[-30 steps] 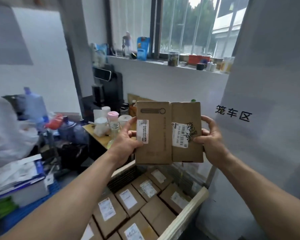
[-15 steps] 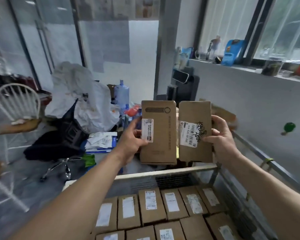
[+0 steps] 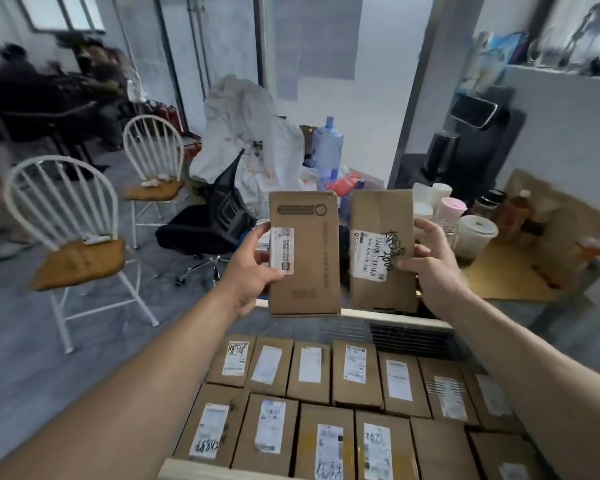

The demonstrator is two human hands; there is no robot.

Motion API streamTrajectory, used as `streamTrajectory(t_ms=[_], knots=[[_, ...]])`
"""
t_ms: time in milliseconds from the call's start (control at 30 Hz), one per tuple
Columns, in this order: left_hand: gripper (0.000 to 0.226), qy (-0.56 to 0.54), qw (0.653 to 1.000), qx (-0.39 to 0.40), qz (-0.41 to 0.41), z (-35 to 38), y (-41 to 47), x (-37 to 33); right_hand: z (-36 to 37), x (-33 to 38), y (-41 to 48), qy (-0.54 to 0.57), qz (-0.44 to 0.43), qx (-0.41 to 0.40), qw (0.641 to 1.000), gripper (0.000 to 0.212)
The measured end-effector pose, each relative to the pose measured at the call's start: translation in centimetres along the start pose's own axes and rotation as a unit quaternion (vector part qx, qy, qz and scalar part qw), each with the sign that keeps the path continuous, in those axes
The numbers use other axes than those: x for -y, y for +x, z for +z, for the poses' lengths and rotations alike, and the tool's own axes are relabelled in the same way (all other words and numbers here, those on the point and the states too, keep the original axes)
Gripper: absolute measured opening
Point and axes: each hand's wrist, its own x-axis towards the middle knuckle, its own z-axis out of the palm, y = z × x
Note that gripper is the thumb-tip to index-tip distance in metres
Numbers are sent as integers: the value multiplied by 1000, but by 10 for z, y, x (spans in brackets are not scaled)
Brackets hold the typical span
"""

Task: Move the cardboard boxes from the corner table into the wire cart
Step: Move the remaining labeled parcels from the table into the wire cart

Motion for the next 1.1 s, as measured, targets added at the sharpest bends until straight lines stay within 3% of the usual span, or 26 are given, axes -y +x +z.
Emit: streamTrajectory(t_ms=[300,600,1100], knots=[[92,-12,997,1,-72,-83,42,61,87,-71,39,-44,55,10,997,74],[87,-7,981,28,-191,-162,88,162,175,-181,42,-70,172,1,983,71],[100,52,927,4,-372,-181,100,368,184,-402,38,-105,352,9,930,74]])
